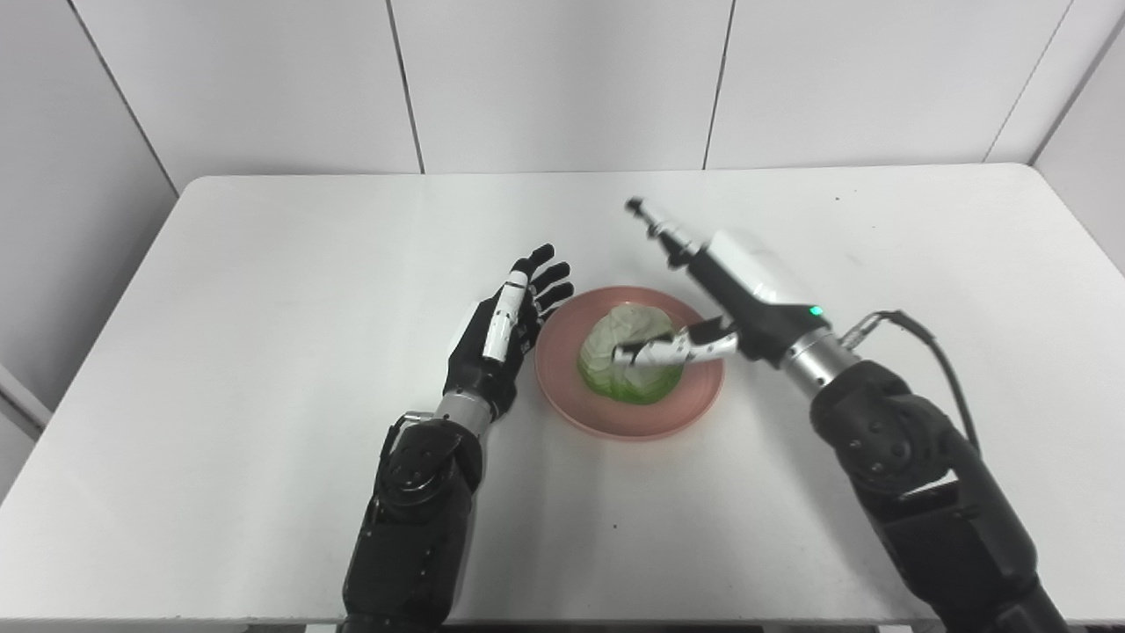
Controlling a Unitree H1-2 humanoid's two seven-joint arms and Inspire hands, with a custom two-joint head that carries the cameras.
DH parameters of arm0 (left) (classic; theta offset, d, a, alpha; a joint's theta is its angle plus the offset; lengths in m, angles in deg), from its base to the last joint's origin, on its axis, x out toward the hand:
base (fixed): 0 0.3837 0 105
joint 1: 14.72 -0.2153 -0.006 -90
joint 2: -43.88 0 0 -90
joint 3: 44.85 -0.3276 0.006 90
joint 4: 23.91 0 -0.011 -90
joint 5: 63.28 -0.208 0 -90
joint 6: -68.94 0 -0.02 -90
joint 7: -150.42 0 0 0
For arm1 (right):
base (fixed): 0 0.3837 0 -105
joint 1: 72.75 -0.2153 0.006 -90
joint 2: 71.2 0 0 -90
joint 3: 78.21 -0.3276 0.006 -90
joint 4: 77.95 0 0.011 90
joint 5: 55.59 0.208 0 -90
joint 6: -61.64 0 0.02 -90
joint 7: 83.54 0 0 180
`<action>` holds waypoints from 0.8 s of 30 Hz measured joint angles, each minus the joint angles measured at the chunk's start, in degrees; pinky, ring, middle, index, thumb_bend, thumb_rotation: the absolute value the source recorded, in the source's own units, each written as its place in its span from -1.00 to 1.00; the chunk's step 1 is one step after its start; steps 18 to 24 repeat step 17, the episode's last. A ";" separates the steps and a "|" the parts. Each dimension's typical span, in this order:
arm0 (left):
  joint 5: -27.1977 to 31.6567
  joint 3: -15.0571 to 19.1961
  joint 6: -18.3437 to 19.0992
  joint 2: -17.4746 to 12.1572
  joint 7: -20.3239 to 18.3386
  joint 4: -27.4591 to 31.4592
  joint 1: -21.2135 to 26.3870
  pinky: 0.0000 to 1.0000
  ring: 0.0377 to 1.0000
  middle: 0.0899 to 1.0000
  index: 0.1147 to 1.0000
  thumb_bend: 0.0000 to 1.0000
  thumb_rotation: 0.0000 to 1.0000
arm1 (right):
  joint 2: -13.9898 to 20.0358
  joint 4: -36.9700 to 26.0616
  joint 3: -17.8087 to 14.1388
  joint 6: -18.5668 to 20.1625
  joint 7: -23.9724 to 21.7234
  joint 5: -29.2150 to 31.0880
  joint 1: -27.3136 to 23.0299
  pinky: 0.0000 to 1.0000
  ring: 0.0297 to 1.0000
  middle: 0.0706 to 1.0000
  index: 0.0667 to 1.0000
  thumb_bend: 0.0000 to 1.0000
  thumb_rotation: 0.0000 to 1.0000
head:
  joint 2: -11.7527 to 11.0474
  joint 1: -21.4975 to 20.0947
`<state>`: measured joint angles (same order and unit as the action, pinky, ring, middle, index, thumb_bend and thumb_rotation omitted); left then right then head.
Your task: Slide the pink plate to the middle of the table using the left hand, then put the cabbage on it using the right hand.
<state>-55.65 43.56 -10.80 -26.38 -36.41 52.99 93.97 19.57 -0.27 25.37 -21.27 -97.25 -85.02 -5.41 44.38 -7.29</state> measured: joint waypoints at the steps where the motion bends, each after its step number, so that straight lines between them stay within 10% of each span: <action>1: 0.12 0.16 -0.09 -0.02 -0.27 -0.06 0.00 0.73 0.75 0.77 0.77 0.00 1.00 | -1.13 -0.92 -1.81 0.04 2.09 -0.05 0.74 0.58 0.80 0.90 0.99 0.92 0.64 | -0.35 -0.17; 9: 0.29 0.67 -3.60 -0.88 -0.53 -0.09 -1.41 0.78 0.79 0.80 0.78 -0.05 1.00 | -12.31 0.66 -14.08 2.91 8.62 15.73 8.48 0.99 1.00 1.00 1.00 0.92 1.00 | -1.84 -0.44; 24: -1.39 0.46 -6.70 -1.99 0.35 3.84 -6.06 0.78 0.79 0.81 0.81 -0.02 1.00 | -14.89 4.32 -16.13 3.25 9.79 24.26 14.15 1.00 1.00 1.00 1.00 0.92 1.00 | -2.29 -0.09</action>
